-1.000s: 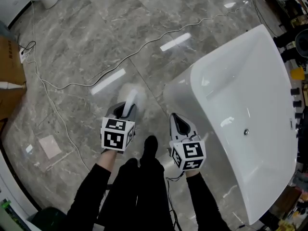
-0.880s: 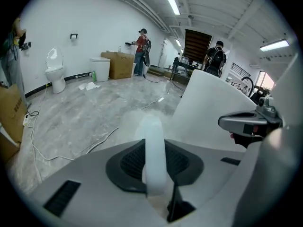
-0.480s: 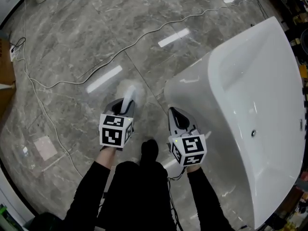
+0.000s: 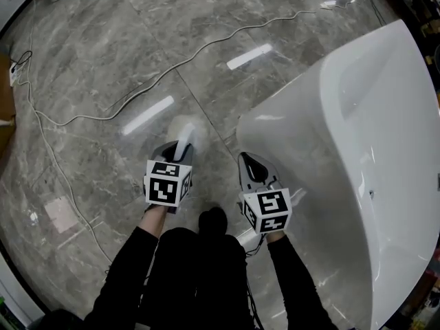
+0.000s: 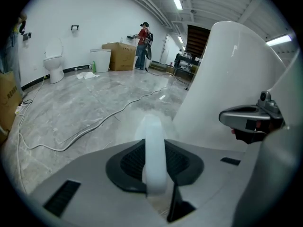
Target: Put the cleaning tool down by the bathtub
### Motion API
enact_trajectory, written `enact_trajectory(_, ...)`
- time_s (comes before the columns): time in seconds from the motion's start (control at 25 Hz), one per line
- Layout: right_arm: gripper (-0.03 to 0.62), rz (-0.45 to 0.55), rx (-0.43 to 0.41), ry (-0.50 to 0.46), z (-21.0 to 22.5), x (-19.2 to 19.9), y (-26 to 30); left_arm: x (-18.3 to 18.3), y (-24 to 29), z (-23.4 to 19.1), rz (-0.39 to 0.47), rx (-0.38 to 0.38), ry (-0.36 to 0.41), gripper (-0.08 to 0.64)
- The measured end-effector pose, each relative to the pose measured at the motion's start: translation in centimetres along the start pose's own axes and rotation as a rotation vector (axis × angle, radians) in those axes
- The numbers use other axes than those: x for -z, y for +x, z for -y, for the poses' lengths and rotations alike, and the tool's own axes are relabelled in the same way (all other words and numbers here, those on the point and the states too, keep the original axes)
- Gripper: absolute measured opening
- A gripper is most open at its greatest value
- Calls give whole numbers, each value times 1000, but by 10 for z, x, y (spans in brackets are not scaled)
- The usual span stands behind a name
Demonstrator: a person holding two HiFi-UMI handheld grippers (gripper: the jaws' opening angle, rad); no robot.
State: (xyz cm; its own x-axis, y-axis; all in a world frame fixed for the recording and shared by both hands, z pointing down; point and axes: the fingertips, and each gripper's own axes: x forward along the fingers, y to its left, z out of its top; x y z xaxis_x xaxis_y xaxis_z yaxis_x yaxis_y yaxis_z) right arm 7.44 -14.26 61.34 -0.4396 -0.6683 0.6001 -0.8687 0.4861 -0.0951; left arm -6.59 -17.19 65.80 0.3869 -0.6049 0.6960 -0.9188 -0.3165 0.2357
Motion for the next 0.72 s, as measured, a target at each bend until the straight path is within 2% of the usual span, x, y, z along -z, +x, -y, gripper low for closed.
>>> enact_trajectory(0.24,0,-2,-11,-11,7,21,24,15,29,-10,5,-8,-3,95)
enact_trajectory(0.72,0,-5,5,42,15,61,65,42,70,-24,-5,-13,-11,95)
